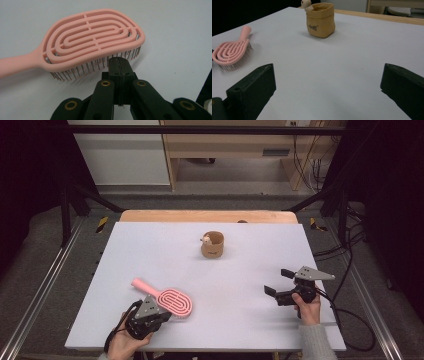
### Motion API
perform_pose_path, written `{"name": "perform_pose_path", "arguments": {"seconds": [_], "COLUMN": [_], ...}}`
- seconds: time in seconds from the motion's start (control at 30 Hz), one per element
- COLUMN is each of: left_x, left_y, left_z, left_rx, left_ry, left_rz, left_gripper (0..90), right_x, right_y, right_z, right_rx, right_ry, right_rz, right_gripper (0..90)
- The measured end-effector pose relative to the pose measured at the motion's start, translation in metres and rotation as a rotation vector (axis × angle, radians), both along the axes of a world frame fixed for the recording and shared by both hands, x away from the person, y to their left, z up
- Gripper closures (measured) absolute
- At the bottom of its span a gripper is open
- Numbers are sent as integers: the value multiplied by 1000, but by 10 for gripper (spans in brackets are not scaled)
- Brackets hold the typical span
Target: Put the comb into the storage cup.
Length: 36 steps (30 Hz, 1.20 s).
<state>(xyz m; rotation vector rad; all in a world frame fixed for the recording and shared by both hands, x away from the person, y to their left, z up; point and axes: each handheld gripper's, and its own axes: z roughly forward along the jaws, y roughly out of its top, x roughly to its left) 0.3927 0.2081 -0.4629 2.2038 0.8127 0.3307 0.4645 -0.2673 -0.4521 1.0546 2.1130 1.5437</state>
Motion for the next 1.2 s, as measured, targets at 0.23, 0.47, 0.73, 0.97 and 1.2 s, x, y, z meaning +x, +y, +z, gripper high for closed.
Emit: {"name": "perform_pose_path", "arguments": {"seconds": [0.23,0.47,0.73,0.97,1.2], "left_x": [4,8,14,22,32], "left_y": [-6,-13,-21,-26,-30], "left_z": [-1,-1,-2,-4,-6], "left_rx": [-11,-18,-24,-20,-20], "left_ry": [-7,-19,-27,-34,-35], "left_rz": [10,21,39,67,93], "left_gripper": [900,900,900,900,900], "right_x": [0,0,0,0,0], "right_y": [0,0,0,0,0], "right_z": [0,0,0,0,0], "right_rx": [-2,-2,-1,0,-2], "right_ry": [2,2,-2,-1,-3], "right_rz": [1,0,0,0,0], "right_gripper": [4,4,4,4,4]}}
